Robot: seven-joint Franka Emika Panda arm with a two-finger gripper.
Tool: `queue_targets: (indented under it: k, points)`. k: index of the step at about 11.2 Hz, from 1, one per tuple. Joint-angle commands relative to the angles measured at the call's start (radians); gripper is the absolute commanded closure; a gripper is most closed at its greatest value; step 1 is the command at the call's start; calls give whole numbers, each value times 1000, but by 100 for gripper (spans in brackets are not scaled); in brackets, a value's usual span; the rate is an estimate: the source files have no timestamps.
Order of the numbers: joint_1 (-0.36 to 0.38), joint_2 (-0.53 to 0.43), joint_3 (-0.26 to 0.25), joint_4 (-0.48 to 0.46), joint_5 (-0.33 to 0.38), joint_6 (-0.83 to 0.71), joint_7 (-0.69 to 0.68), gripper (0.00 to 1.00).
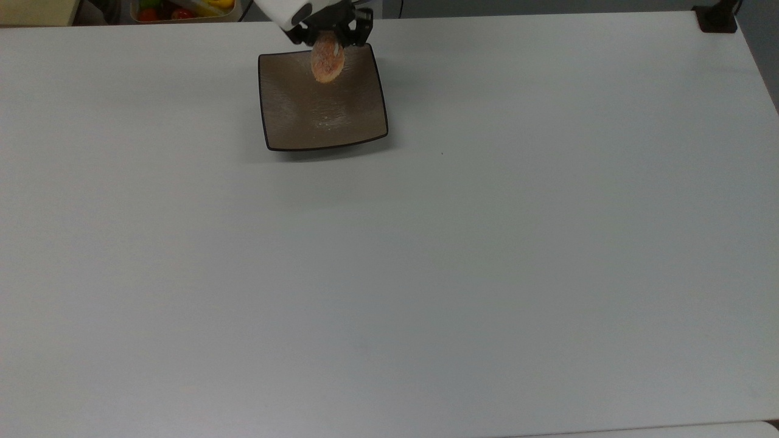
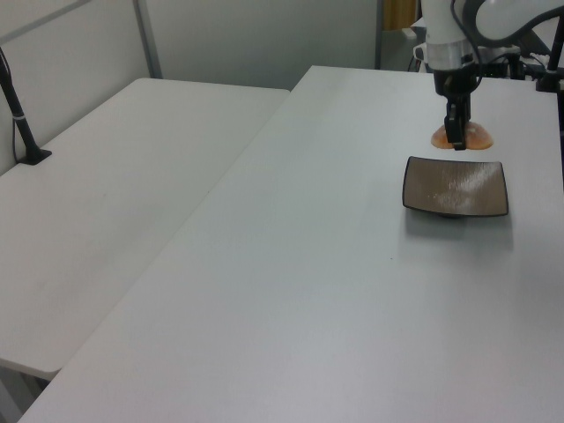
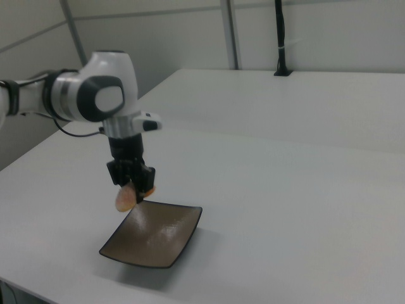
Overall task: Bread is placed on a ceramic plate
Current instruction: 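Carry the bread roll over the brown square plate and lower it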
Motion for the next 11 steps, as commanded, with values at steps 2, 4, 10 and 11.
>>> queue_targets:
  k: [2, 4, 10, 11]
  points:
    - [22, 55, -54, -103, -15, 209, -60, 69]
    - [22, 89, -54, -103, -17, 217, -130, 59]
    - [33, 165, -54, -103, -17, 289, -163, 6]
    - [35, 160, -54, -103, -17, 284, -163, 0]
